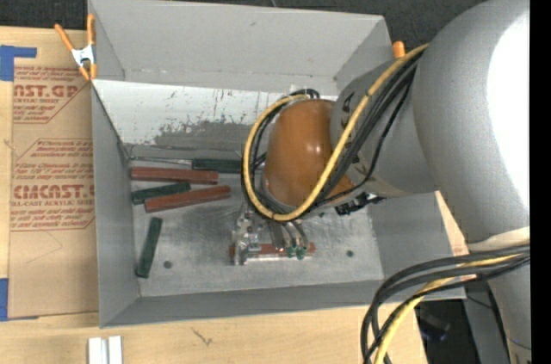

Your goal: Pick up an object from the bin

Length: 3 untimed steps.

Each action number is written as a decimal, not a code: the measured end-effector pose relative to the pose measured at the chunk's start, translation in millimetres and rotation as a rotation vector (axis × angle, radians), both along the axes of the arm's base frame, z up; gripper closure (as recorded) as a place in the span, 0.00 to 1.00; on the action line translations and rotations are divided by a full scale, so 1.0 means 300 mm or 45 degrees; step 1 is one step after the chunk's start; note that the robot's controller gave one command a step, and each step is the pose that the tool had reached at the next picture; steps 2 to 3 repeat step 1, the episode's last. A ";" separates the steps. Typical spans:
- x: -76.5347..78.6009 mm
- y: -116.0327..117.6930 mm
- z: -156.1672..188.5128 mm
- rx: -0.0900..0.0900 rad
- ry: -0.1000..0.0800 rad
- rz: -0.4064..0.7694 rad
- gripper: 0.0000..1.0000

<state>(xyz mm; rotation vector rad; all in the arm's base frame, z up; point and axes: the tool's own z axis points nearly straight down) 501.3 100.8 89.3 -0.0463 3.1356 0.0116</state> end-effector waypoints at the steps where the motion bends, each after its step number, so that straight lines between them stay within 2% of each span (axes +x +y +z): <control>1: 0.041 0.003 0.520 -0.009 0.002 0.048 1.00; 3: 0.041 0.003 0.520 -0.009 0.002 0.048 1.00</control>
Offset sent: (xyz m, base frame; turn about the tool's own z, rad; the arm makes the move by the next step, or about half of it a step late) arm 0.0000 0.0000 0.0000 0.0000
